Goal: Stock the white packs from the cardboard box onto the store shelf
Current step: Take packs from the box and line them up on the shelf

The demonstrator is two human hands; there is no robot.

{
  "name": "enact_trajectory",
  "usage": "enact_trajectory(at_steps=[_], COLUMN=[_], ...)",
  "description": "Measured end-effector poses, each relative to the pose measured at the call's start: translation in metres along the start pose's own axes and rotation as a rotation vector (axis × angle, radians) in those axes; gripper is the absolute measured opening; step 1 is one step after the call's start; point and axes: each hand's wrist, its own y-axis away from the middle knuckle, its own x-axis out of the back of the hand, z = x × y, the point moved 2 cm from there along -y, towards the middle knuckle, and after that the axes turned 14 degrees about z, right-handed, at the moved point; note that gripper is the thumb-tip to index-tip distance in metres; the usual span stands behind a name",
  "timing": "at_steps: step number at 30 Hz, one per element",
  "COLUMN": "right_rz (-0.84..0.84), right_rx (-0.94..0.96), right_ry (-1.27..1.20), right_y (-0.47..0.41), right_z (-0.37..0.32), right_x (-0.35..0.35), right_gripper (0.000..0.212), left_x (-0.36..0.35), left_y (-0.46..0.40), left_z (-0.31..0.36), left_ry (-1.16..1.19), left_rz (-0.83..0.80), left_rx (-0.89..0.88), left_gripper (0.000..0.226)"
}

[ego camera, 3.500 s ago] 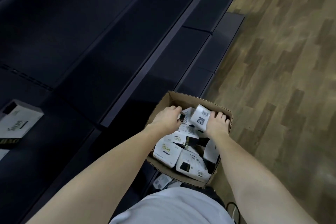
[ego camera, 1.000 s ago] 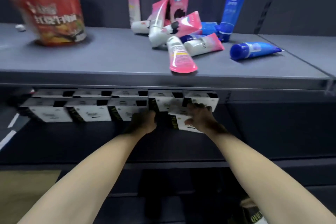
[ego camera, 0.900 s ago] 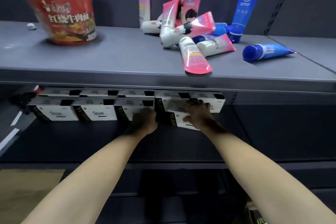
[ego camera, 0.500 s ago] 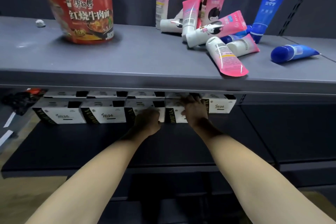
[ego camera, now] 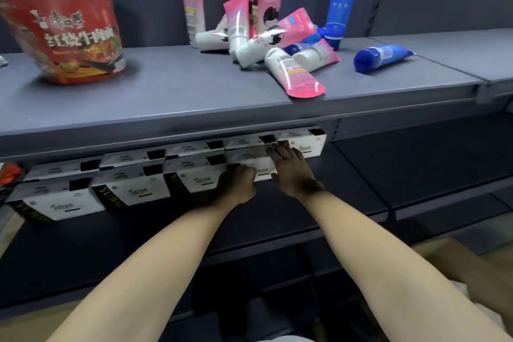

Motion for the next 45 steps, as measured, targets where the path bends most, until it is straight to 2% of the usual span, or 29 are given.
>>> enact_trajectory(at_steps=[4,8,11,14,17,20,25,29,34,40,43,45], right_rz=[-0.037,-0.119,-0.067,0.006,0.008,-0.073,-0.324,-0.462,-0.531,-0.561,-0.552,-0.572], right_rx=[-0.175,-0.346,-0.464,-0.595,-0.729,-0.843,-0.994,-1.028,-1.009,-0.923,-0.888,-0.846], right_ry=[-0.001,0.060,0.123,0.166,0.196,0.166,-0.011,-0.138,-0.215,-0.236,-0.237,-0.215], right_y=[0.039,0.093,0.146,0.207,0.267,0.321,0.388,0.419,0.428,0.430,0.424,0.420], right_z=[0.051,0.122,0.181,0.232,0.267,0.290,0.312,0.320,0.327,0.328,0.329,0.328], right_x=[0.017,0.045,0.069,0.085,0.092,0.083,0.046,0.009,-0.029,-0.066,-0.083,-0.092], right_gripper=[0.057,0.057,0.052,0.040,0.030,0.032,0.032,0.049,0.055,0.076,0.095,0.099], left_x=[-0.013,-0.034,-0.053,-0.069,-0.082,-0.105,-0.155,-0.188,-0.217,-0.238,-0.244,-0.246], left_y=[-0.012,-0.026,-0.034,-0.037,-0.031,-0.021,-0.003,0.012,0.023,0.026,0.023,0.021], left_z=[0.054,0.128,0.193,0.257,0.317,0.366,0.418,0.433,0.440,0.445,0.445,0.443], left_ry=[0.077,0.250,0.356,0.393,0.343,0.239,0.144,0.108,0.074,0.012,-0.002,0.000], left_rz=[-0.041,-0.107,-0.173,-0.196,-0.244,-0.306,-0.419,-0.511,-0.604,-0.646,-0.655,-0.661], left_rx=[-0.051,-0.114,-0.198,-0.336,-0.478,-0.582,-0.664,-0.627,-0.545,-0.486,-0.450,-0.434], left_gripper=[0.008,0.012,0.005,0.009,0.013,0.021,0.023,0.028,0.023,0.012,0.020,0.025])
